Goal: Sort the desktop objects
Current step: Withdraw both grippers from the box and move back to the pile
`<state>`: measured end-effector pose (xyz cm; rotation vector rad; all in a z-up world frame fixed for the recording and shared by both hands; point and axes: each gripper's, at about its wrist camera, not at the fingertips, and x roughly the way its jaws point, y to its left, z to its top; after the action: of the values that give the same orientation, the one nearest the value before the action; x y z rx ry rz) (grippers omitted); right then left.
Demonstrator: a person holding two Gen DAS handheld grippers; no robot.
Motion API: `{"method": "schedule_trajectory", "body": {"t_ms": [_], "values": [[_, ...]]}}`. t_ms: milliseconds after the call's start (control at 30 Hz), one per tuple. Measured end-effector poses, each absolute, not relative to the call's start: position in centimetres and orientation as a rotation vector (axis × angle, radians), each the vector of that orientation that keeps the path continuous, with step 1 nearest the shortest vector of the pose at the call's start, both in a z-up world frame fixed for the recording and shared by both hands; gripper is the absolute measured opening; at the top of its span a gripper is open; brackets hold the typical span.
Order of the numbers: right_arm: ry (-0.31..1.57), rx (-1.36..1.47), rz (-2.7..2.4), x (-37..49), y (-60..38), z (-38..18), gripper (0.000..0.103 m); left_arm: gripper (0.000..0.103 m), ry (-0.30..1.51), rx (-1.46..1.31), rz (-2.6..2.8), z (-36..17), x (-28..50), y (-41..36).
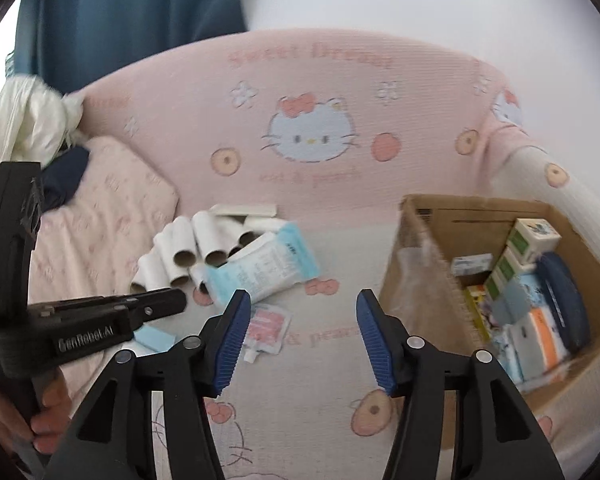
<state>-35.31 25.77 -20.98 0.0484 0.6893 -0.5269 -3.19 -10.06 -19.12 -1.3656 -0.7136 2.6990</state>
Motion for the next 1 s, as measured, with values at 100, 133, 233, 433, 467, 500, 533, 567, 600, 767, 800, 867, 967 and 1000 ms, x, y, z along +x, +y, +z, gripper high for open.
{"method": "schedule_trajectory", "body": {"t_ms": [100, 133, 233, 433, 467, 500, 533, 567, 600, 767, 800, 867, 967, 1000], "values": [[0.715, 0.000, -0.502, -34.0, 27.2, -22.4, 0.053, 0.009, -0.768, -1.432, 2.748, -20.1, -2.2, -12.4], [0.717, -0.014, -0.490, -33.5, 27.7, -22.7, 0.053, 0.011, -0.800, -1.443, 2.753, -20.3, -1.7, -13.3], [0.711, -0.052, -0.431, -32.4, 29.2, -24.1, 0.053, 0.040, -1.012, -1.465, 2.720, -21.3, -0.1, -16.4], [0.663, 0.060, -0.290, -32.1, 29.8, -26.1, 0.057, 0.053, -1.251, -1.445, 2.800, -22.7, 2.6, -20.1], [0.663, 0.080, -0.278, -32.1, 29.8, -26.5, 0.058, 0.053, -1.270, -1.450, 2.796, -23.0, 2.8, -20.3], [0.665, 0.102, -0.270, -32.1, 29.7, -27.0, 0.059, 0.053, -1.276, -1.460, 2.794, -23.2, 3.0, -20.5], [0.670, 0.118, -0.268, -32.0, 29.5, -27.4, 0.060, 0.054, -1.269, -1.462, 2.798, -23.3, 3.1, -20.5], [0.682, 0.133, -0.269, -32.0, 29.4, -27.9, 0.061, 0.055, -1.250, -1.463, 2.807, -23.4, 3.3, -20.5], [0.693, 0.139, -0.269, -31.8, 29.2, -28.3, 0.061, 0.056, -1.214, -1.470, 2.825, -23.5, 3.4, -20.5], [0.749, 0.213, -0.251, -30.7, 28.1, -30.6, 0.062, 0.059, -1.054, -1.526, 2.875, -24.0, 3.5, -20.4], [0.752, 0.239, -0.240, -30.5, 27.8, -30.9, 0.062, 0.060, -1.029, -1.542, 2.874, -24.2, 3.5, -20.5], [0.770, 0.307, -0.217, -29.9, 27.0, -31.6, 0.062, 0.060, -0.985, -1.558, 2.893, -24.4, 3.6, -20.8], [0.800, 0.382, -0.175, -28.9, 26.6, -32.6, 0.062, 0.060, -0.900, -1.575, 2.950, -24.5, 3.9, -21.5], [0.807, 0.396, -0.160, -28.6, 26.5, -32.8, 0.062, 0.060, -0.856, -1.591, 2.969, -24.6, 3.9, -21.7]]}}
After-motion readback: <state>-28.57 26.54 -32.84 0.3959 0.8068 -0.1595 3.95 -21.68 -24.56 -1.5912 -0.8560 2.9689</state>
